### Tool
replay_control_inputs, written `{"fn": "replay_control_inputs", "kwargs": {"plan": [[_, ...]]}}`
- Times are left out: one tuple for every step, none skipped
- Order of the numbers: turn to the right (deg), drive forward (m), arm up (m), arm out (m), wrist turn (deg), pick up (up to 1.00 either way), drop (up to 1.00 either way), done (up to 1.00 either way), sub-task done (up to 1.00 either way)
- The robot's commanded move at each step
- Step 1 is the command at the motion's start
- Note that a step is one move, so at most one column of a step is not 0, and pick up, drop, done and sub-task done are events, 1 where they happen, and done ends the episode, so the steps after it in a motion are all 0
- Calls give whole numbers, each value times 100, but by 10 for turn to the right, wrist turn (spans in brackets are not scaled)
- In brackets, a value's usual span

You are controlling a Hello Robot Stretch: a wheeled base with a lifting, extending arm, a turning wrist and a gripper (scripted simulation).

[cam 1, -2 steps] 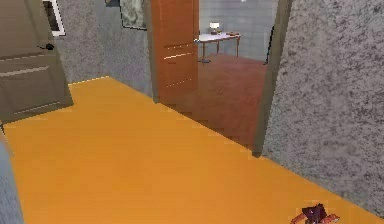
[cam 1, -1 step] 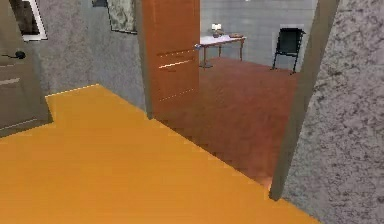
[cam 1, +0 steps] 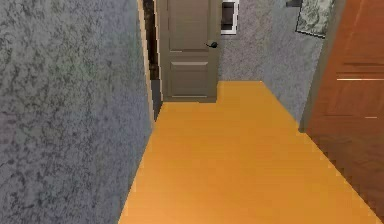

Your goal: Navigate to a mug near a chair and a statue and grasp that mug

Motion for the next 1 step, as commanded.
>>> {"fn": "replay_control_inputs", "kwargs": {"plan": [[0,100,0,0,0,0,0,0,0]]}}
